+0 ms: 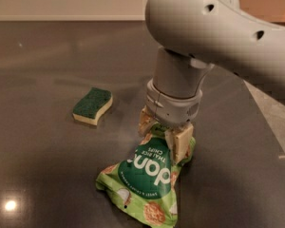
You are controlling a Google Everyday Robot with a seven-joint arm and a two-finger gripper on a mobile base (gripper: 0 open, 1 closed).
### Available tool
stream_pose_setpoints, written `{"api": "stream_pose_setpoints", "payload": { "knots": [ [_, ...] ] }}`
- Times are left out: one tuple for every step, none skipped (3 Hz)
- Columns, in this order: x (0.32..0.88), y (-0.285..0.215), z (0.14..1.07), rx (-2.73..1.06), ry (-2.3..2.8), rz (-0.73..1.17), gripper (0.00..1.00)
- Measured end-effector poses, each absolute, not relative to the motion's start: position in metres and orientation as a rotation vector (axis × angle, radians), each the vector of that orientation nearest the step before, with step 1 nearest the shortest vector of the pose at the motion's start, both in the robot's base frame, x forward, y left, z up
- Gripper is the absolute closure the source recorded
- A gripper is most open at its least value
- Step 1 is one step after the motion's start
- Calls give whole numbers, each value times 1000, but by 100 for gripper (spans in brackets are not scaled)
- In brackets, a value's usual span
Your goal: Move green rice chip bag near green can
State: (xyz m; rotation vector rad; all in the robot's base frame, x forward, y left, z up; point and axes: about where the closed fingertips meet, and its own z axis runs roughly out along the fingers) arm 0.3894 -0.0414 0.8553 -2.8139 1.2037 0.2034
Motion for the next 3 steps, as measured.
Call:
{"api": "stream_pose_setpoints", "payload": {
  "knots": [
    [415,-57,874,-2749,1332,109,88],
    [451,-80,897,-2604,1528,-8,100],
    [487,-111,916,-2393,1762,-107,100]
  ]
}}
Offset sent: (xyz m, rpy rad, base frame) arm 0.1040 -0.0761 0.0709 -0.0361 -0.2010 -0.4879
